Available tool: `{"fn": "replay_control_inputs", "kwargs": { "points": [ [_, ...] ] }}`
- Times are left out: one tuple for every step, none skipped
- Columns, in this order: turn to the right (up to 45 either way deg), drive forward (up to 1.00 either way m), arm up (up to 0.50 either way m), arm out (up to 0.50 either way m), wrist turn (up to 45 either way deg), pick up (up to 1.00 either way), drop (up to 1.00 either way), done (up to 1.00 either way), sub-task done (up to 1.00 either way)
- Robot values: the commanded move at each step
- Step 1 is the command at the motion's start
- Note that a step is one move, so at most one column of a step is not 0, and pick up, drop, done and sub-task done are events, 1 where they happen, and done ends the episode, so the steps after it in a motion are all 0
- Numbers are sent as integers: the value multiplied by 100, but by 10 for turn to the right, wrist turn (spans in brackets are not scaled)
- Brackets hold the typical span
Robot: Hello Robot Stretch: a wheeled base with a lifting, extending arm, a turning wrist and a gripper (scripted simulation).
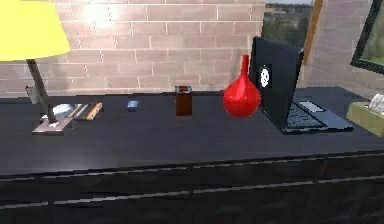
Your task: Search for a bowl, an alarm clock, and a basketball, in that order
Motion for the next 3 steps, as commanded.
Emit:
{"fn": "replay_control_inputs", "kwargs": {
  "points": [
    [450,0,0,0,0,0,0,0,0],
    [450,0,0,0,0,0,0,0,0],
    [450,0,0,0,0,0,0,0,0]
  ]
}}
